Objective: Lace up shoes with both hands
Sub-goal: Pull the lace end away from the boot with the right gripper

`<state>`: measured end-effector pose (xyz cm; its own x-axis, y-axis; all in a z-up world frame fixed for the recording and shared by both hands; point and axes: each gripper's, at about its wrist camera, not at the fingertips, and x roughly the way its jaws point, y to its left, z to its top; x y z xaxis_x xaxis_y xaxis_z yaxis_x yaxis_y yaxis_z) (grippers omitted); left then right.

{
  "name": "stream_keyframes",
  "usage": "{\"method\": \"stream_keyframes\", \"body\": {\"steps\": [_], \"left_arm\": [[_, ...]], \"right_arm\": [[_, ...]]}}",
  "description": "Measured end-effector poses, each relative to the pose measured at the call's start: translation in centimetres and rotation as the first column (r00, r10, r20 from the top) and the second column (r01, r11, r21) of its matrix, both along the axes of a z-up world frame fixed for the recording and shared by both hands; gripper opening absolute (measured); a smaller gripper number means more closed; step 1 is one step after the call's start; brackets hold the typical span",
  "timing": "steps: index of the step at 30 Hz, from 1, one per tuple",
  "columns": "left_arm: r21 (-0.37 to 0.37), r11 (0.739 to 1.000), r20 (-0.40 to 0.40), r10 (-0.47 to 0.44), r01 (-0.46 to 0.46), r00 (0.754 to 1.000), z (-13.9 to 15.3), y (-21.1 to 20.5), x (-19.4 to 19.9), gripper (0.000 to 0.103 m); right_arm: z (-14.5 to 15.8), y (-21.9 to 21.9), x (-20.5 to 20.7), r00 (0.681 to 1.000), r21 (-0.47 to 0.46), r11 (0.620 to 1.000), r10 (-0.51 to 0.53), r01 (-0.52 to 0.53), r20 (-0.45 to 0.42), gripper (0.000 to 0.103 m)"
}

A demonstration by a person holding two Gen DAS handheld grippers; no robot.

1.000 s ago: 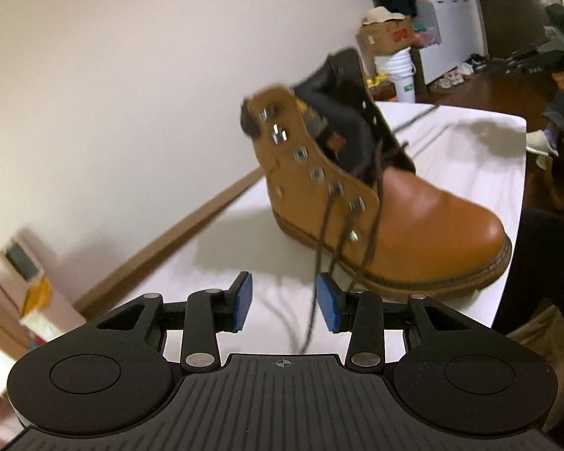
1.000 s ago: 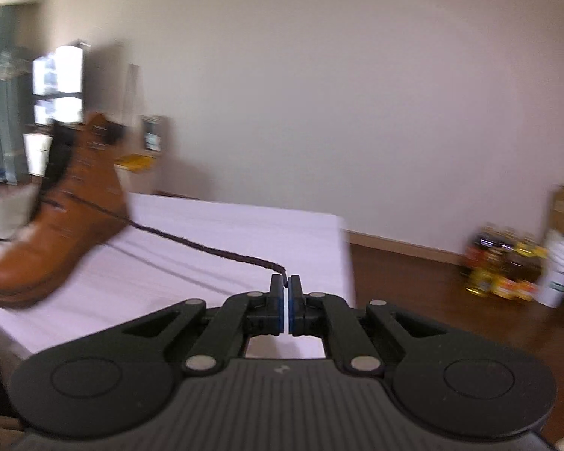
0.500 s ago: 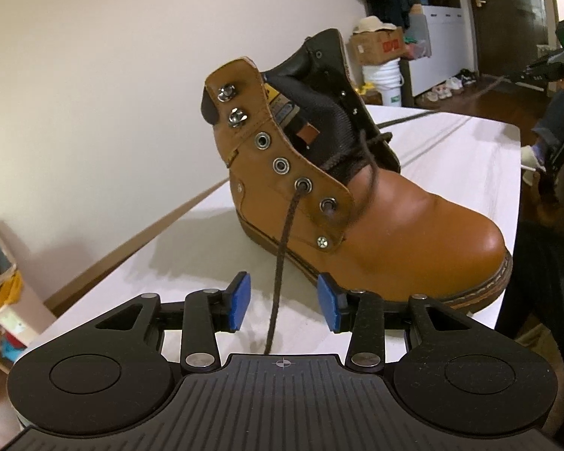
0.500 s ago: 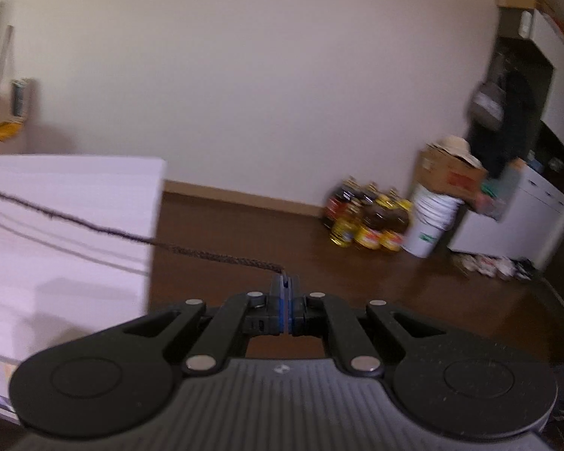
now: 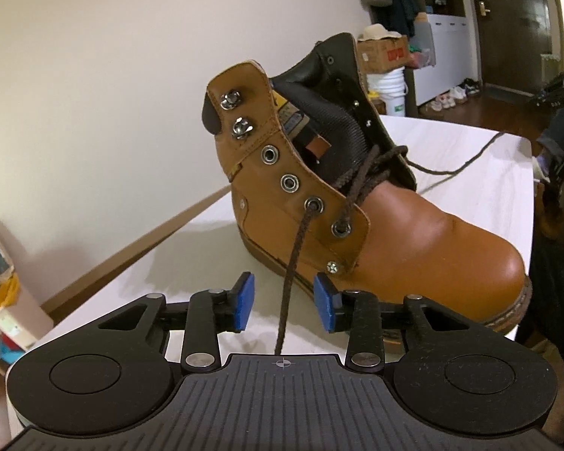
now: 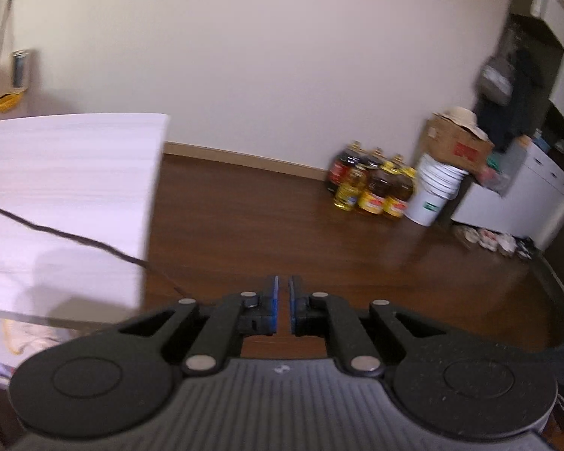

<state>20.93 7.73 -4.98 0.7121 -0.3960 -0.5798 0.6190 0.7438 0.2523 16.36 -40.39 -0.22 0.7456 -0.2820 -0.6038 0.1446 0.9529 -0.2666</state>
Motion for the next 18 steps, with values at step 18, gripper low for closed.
{"method": "stream_keyframes", "body": {"steps": [18], "left_arm": [[0.056,0.998,0.045,0.033,-0.035,0.998,0.7,0.9,-0.7,0.004]], "right_arm": [[0.8,23.0,7.7,0.64,0.016,0.646,0.752,-0.763,0.157,0.024]]}}
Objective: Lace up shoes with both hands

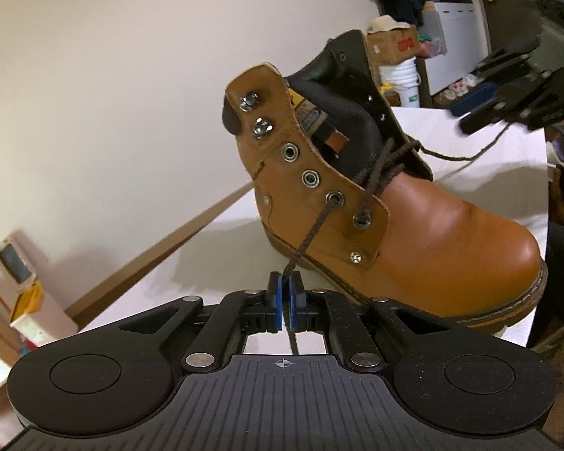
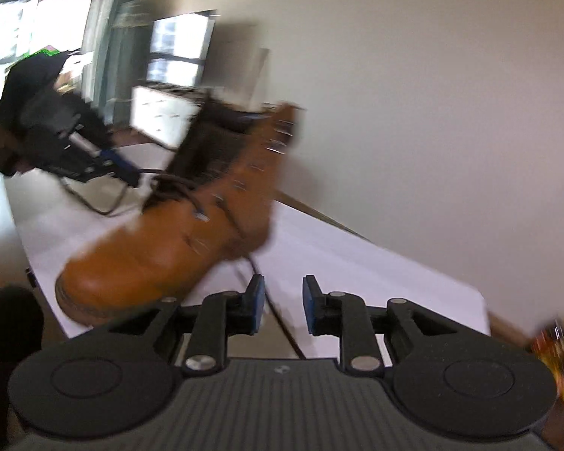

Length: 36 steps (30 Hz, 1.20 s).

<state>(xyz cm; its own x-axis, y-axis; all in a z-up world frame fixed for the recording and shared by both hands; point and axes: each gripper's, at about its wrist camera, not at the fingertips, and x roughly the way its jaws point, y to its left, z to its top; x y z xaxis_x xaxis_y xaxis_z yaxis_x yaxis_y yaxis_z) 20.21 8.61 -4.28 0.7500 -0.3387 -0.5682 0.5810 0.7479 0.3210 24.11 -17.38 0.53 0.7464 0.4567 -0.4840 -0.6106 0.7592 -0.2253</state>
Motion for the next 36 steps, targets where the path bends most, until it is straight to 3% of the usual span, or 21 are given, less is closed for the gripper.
{"method": "stream_keyframes", "body": {"steps": [3,8,9,12,19,31,34,35,36], "left_arm": [[-0.003,1.0,0.008,-0.004,0.004,1.0,0.2,0.1,0.0,0.004],[-0.036,0.999,0.016,0.001,-0.001,1.0,0.1,0.4,0.0,0.004],[-0.048,0.999,0.023,0.005,-0.004,1.0,0.1,0.5,0.0,0.004],[-0.063,0.998,0.041,0.031,-0.028,0.999,0.0,1.0,-0.2,0.003],[-0.064,0.996,0.01,0.065,-0.064,0.998,-1.0,2.1,-0.3,0.003],[-0.084,0.992,-0.012,0.088,-0.089,0.996,-1.1,1.8,-0.2,0.004],[-0.119,0.987,-0.019,0.108,-0.109,0.994,-0.9,2.2,-0.6,0.015],[-0.136,0.984,-0.025,0.117,-0.119,0.993,-0.8,2.5,-0.9,0.027],[-0.148,0.98,-0.024,0.13,-0.132,0.991,-0.8,2.9,-1.2,0.033]], "right_arm": [[-0.5,2.3,1.3,0.998,-0.033,0.998,0.057,-0.057,-0.001,0.028],[-1.8,4.1,2.4,0.996,-0.059,0.995,0.081,-0.083,-0.024,0.025],[-2.1,4.0,2.6,0.997,-0.057,0.995,0.078,-0.079,-0.028,0.007],[-2.6,3.4,2.8,0.999,-0.044,0.998,0.043,-0.044,-0.032,0.003],[-2.8,0.1,2.9,0.998,-0.024,0.999,-0.044,0.043,-0.054,0.002],[-3.1,0.2,2.0,0.997,-0.029,0.999,-0.044,0.043,-0.059,0.005],[-2.5,-0.1,1.6,0.997,-0.001,0.999,-0.046,0.046,-0.061,0.009],[-2.3,-0.4,1.2,0.997,0.011,0.998,-0.053,0.054,-0.058,0.018],[-2.2,-1.0,0.6,0.996,0.024,0.997,-0.068,0.069,-0.055,0.023]]}}
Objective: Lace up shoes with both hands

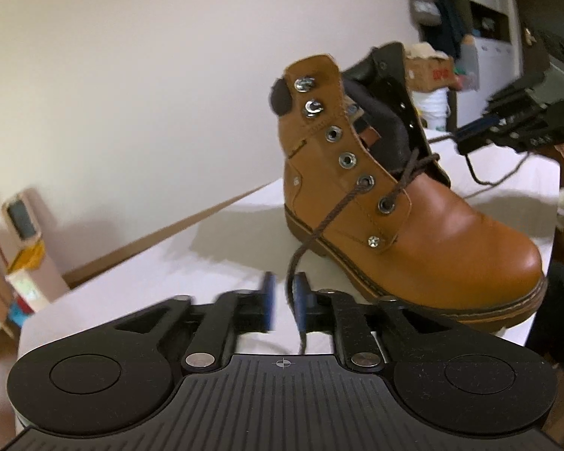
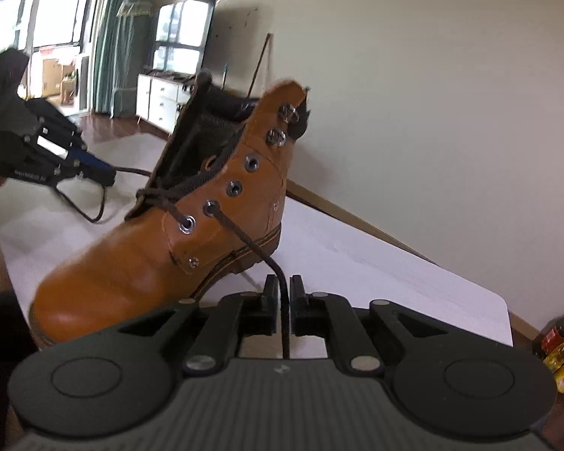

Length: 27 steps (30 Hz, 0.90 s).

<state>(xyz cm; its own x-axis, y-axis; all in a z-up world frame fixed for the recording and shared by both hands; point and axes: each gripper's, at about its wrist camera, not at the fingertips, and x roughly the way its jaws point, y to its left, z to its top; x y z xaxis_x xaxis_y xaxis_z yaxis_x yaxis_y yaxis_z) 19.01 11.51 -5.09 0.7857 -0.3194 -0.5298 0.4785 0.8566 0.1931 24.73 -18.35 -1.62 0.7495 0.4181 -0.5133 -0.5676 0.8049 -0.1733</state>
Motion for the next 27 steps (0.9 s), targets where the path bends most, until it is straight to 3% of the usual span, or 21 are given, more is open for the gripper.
{"method": "stream_keyframes", "body": {"steps": [4,6,11,16,19,21,23,27], "left_arm": [[-0.033,0.998,-0.005,0.048,-0.049,0.999,0.1,1.4,-1.3,0.033],[-0.051,0.996,-0.01,0.072,-0.072,0.997,0.1,1.9,-2.0,0.039],[-0.124,0.981,-0.021,0.144,-0.146,0.989,-0.3,3.1,-3.3,0.045],[-0.134,0.969,-0.028,0.208,-0.209,0.978,-0.8,4.4,-4.2,0.054],[-0.138,0.945,-0.03,0.295,-0.296,0.955,-1.0,6.5,-5.0,0.058],[-0.13,0.926,-0.025,0.355,-0.355,0.934,-1.1,7.7,-5.3,0.071],[-0.12,0.91,-0.024,0.397,-0.396,0.918,-1.3,8.4,-5.5,0.074],[-0.11,0.855,-0.025,0.508,-0.508,0.861,-1.7,11.3,-6.7,0.078]], "right_arm": [[0.1,-2.1,-1.5,0.998,0.046,0.997,-0.066,0.067,-0.013,0.026],[0.3,-3.2,-1.9,0.995,0.057,0.994,-0.095,0.096,-0.016,0.036],[0.0,-4.6,-3.1,0.988,0.117,0.981,-0.149,0.153,-0.04,0.039],[0.1,-4.1,-4.1,0.987,0.148,0.976,-0.156,0.16,-0.035,0.041],[0.8,-2.9,-4.5,0.994,0.154,0.982,-0.109,0.11,-0.015,0.043],[1.1,-2.1,-4.5,0.996,0.156,0.984,-0.086,0.086,-0.007,0.047],[1.3,-1.0,-4.5,0.999,0.164,0.985,-0.053,0.053,-0.002,0.048],[1.3,0.8,-4.4,1.0,0.147,0.989,-0.004,0.004,-0.003,0.052]]}}
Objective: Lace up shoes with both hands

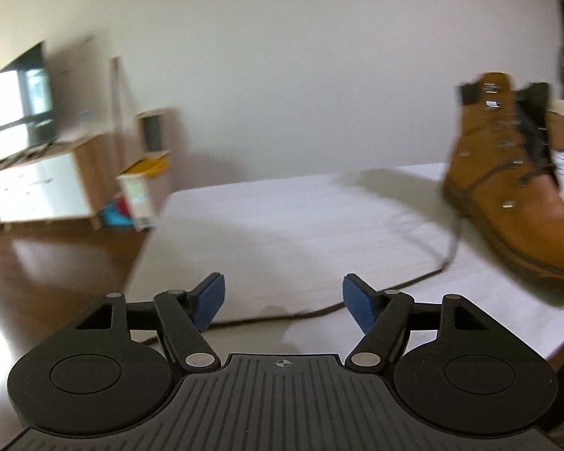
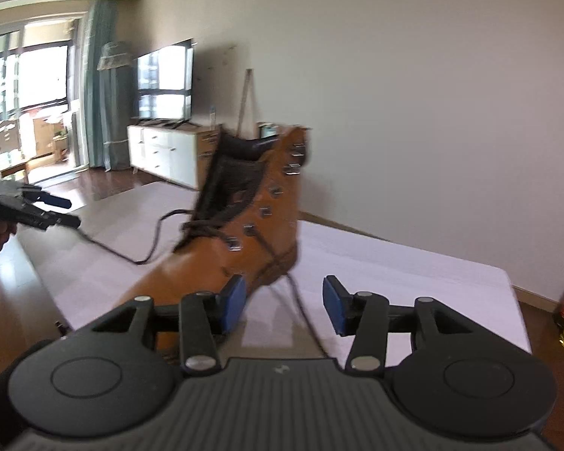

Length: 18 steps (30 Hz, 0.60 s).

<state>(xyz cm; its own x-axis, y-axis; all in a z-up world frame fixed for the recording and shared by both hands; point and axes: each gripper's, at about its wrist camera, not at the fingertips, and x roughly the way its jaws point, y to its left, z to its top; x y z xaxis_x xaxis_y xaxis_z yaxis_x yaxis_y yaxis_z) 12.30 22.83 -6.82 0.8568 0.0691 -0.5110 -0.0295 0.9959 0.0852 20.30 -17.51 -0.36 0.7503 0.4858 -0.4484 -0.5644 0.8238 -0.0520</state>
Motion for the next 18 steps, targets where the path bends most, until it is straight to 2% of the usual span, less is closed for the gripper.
{"method": "stream_keyframes", "body": {"steps": [3,8,13,18], "left_arm": [[0.006,0.997,-0.006,0.082,-0.082,0.997,-0.3,2.0,-0.8,0.083],[0.002,0.984,-0.012,0.18,-0.18,0.984,-0.9,4.8,-1.7,0.085],[-0.024,0.97,-0.016,0.242,-0.243,0.97,-1.1,6.9,-2.2,0.088],[-0.053,0.968,0.015,0.245,-0.244,0.97,-0.1,7.6,-3.6,0.093]], "right_arm": [[0.0,1.5,0.0,0.999,-0.002,0.999,0.044,-0.044,-0.006,0.052],[1.6,5.3,-0.6,0.98,0.005,0.98,0.199,-0.199,0.018,0.052],[2.4,12.0,0.7,0.927,-0.02,0.927,0.375,-0.376,-0.026,0.051],[1.9,18.9,3.1,0.855,-0.033,0.856,0.511,-0.516,-0.092,0.035]]}}
